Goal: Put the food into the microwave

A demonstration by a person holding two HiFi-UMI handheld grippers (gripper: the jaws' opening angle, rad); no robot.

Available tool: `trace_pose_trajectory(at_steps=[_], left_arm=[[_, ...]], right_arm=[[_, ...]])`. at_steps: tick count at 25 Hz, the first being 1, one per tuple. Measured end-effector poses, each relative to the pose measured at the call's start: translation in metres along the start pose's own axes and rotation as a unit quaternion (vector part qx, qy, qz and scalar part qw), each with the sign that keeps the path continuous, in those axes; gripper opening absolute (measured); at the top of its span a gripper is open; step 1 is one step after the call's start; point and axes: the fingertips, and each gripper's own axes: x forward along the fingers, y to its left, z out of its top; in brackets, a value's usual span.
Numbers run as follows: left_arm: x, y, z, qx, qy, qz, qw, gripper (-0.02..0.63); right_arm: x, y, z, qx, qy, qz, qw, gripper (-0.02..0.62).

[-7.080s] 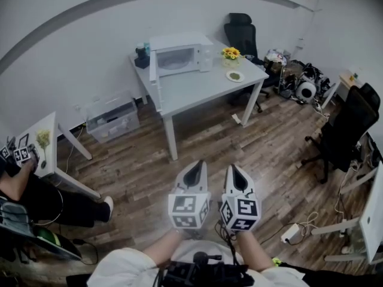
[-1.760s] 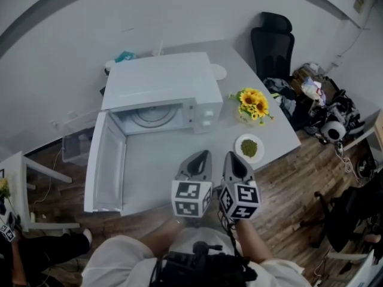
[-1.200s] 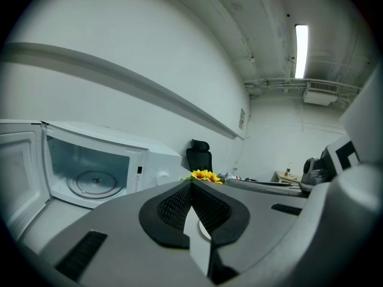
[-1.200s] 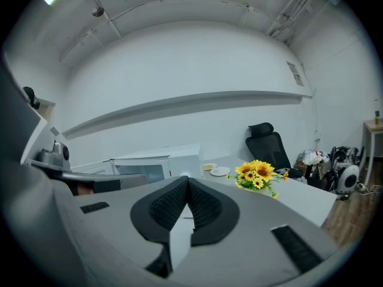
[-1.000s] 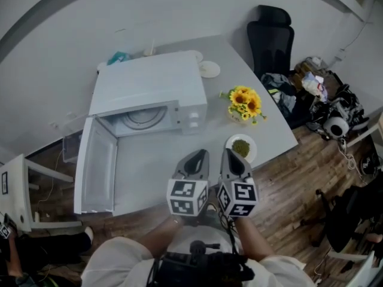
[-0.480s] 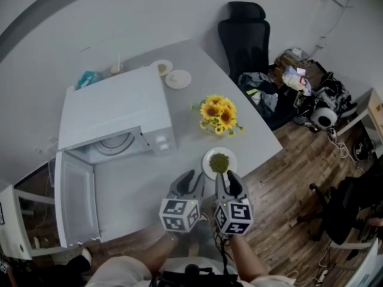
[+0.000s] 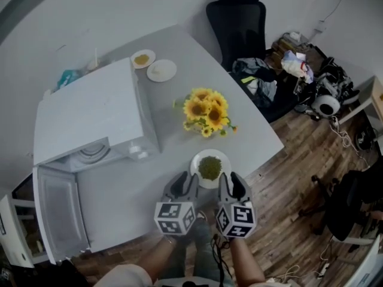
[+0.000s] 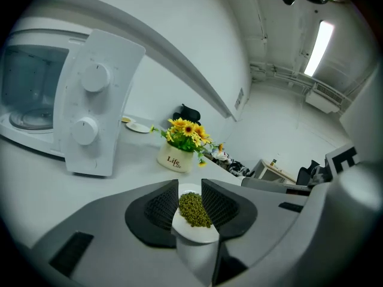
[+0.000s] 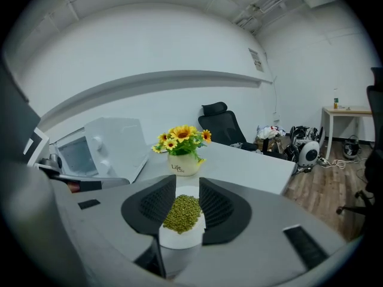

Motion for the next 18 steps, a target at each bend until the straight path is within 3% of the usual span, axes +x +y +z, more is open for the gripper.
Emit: trace_pose_trajectory(at_steps=[18], left_arm=[[0.055, 0.031, -0.044, -0.009, 0.07, 0.052, 0.9961, 0.118]], right_arm=[[0.058, -0.058, -0.059, 0.02, 0.071, -0.025, 0.997, 0.144]])
